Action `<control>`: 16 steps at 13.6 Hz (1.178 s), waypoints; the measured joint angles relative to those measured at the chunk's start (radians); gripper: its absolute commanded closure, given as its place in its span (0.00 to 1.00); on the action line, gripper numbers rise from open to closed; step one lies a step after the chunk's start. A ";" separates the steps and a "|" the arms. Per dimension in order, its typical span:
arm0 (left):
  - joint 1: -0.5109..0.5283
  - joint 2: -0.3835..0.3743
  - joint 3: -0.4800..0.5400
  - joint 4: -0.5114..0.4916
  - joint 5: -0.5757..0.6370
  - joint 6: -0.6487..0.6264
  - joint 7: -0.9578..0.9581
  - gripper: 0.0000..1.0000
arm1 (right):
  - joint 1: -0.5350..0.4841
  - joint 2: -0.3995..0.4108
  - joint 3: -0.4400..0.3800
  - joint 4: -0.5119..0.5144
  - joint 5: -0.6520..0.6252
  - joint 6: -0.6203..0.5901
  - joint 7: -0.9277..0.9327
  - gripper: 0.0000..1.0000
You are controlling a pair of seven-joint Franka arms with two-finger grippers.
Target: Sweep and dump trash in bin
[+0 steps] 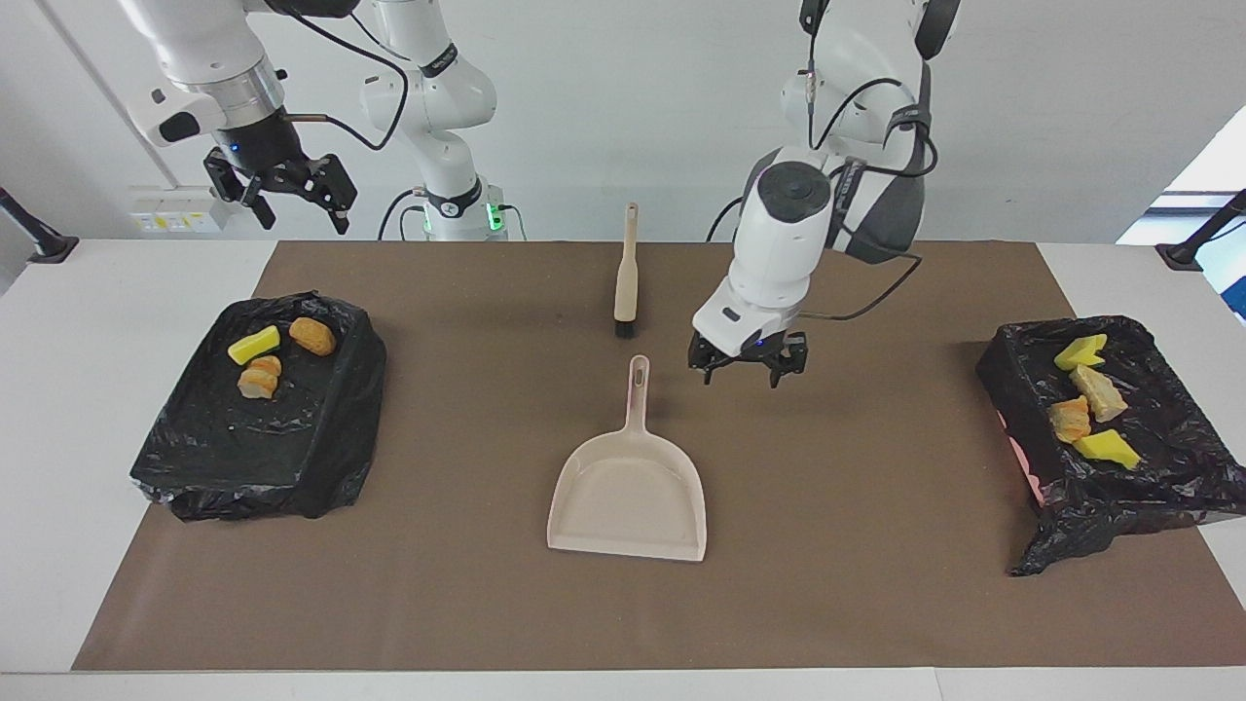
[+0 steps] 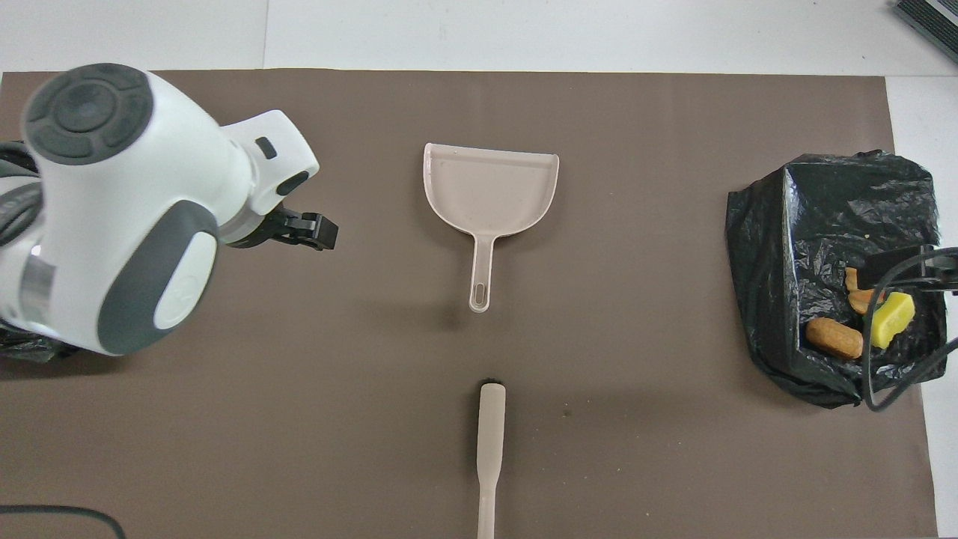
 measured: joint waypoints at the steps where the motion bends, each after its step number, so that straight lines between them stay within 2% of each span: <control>1: 0.022 -0.037 0.001 0.000 0.000 -0.043 0.040 0.00 | 0.000 0.000 0.000 0.000 0.000 0.000 0.000 0.00; 5: 0.121 -0.191 0.005 0.001 -0.010 -0.210 0.160 0.00 | 0.000 0.000 0.000 0.000 0.029 0.000 0.000 0.00; 7: 0.165 -0.226 0.008 0.025 -0.042 -0.258 0.215 0.00 | 0.000 0.000 0.000 0.000 0.030 0.000 0.000 0.00; 10: 0.190 -0.197 0.014 0.109 -0.056 -0.319 0.232 0.00 | 0.000 0.000 -0.001 -0.001 0.030 0.000 0.000 0.00; 14: 0.214 -0.078 0.017 0.256 -0.058 -0.371 0.234 0.00 | 0.000 0.000 -0.001 -0.001 0.030 0.000 0.000 0.00; 16: 0.216 -0.068 0.018 0.273 -0.058 -0.375 0.234 0.00 | 0.000 0.003 0.000 0.009 0.030 -0.020 0.000 0.00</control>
